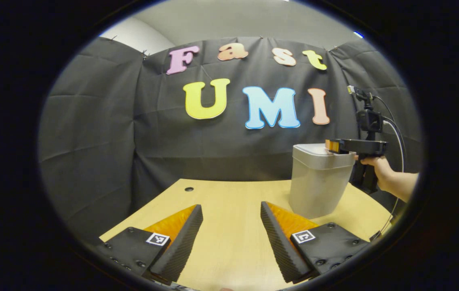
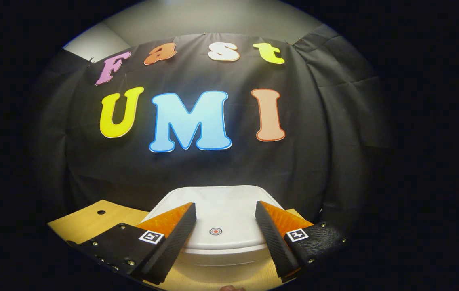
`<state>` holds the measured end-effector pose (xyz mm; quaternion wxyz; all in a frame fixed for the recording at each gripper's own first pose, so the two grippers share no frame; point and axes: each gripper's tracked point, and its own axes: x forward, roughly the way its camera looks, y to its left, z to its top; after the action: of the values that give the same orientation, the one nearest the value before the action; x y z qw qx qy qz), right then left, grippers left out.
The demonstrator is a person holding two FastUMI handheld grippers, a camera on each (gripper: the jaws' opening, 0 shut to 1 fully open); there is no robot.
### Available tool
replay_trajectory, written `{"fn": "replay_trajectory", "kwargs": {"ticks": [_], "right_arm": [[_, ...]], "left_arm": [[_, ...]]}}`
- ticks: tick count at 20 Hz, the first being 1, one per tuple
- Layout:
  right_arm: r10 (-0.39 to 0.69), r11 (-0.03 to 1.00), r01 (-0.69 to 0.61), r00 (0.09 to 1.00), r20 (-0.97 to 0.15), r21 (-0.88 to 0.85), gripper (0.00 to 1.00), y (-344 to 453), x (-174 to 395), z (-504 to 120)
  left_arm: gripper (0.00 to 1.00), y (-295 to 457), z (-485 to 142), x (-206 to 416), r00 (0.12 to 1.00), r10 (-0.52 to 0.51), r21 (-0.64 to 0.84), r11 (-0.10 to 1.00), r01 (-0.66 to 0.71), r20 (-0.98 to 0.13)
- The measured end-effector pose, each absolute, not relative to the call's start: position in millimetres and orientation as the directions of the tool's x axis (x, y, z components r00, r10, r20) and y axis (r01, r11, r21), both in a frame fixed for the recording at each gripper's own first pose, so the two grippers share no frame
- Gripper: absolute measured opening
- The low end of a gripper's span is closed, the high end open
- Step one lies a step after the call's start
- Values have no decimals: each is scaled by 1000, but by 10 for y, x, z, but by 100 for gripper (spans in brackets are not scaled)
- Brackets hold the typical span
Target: Press the lid of the desktop garbage bin to open it, pick up the crumpled paper on the desktop and throw it into the bin, then pick up the pop can on the desktop and drop it into the bin, and finally close the garbage bin lid.
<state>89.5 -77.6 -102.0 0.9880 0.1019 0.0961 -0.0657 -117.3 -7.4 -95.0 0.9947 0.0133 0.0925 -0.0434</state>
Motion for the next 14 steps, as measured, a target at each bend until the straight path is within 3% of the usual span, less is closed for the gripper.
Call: {"fn": "replay_trajectory", "kwargs": {"ticks": [14], "right_arm": [[-131, 974, 154, 982, -139, 164, 94, -716, -171, -539]], "left_arm": [[96, -359, -819, -830, 974, -183, -19, 983, 182, -135]]}}
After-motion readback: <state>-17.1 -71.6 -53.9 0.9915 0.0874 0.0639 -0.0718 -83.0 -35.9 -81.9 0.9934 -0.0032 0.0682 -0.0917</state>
